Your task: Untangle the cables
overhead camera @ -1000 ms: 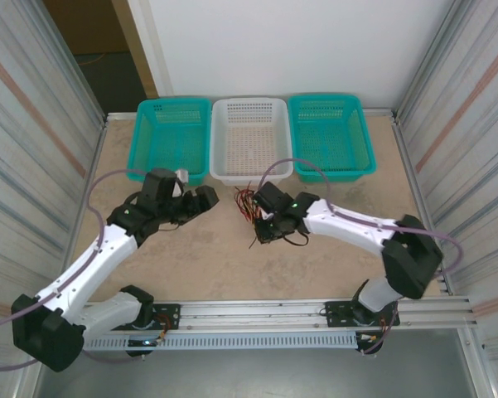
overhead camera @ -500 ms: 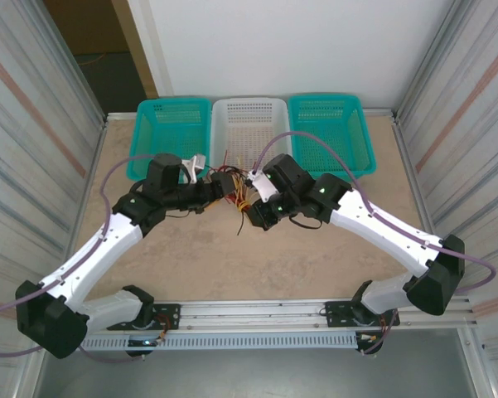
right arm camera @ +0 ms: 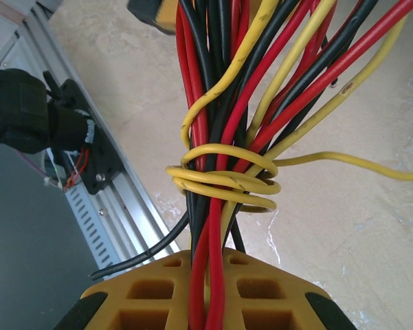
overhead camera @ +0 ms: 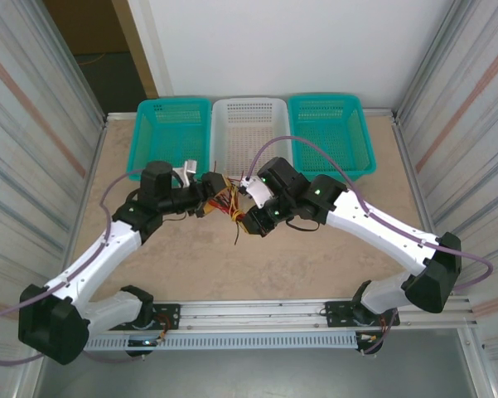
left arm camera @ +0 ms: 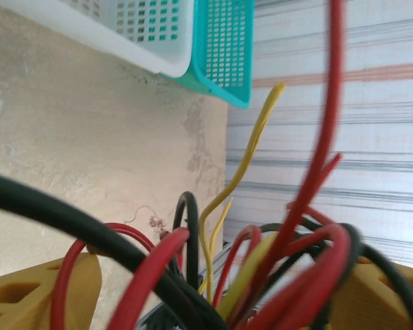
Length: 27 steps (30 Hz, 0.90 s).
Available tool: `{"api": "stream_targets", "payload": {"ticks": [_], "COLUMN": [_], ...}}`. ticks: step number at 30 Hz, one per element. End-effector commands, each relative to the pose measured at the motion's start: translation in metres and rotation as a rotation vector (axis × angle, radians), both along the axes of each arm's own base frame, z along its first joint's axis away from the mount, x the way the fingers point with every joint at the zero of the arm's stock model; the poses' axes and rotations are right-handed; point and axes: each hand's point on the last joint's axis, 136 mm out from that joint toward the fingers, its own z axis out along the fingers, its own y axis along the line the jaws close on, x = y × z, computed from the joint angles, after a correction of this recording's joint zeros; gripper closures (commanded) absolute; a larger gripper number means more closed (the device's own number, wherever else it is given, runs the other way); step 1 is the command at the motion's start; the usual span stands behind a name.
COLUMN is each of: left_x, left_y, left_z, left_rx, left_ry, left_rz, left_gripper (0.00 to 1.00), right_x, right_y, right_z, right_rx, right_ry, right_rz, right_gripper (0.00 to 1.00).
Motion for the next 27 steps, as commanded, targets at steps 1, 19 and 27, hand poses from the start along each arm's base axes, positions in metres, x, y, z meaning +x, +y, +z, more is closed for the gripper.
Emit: {"api": "stream_targets", "payload": {"ticks": [1, 19, 27], "left_x": [-0.005, -0.017, -0.017], "left_y": [0.001, -0.022, -0.024], "left_z": [0.017, -0.018, -0.018], "left_rx": [-0.049, -0.083, -0.133], "left_ry": [-0.026, 0.080, 0.068], "left_rz": [-0.007, -0.104, -0.111], "left_gripper": [0.14, 0.30, 0.56], "right_x": [0.000, -0.001, -0.002], "right_y": [0.008, 0.025, 0.023], "right_z": [0.025, 0.026, 0.020], "right_rx": [0.070, 0.099, 0.086], "right_ry": [-0.049, -0.014, -0.001], "right_rz": [0.039, 0.085, 0.079], "right_gripper": [0.97, 0.96, 0.97]}}
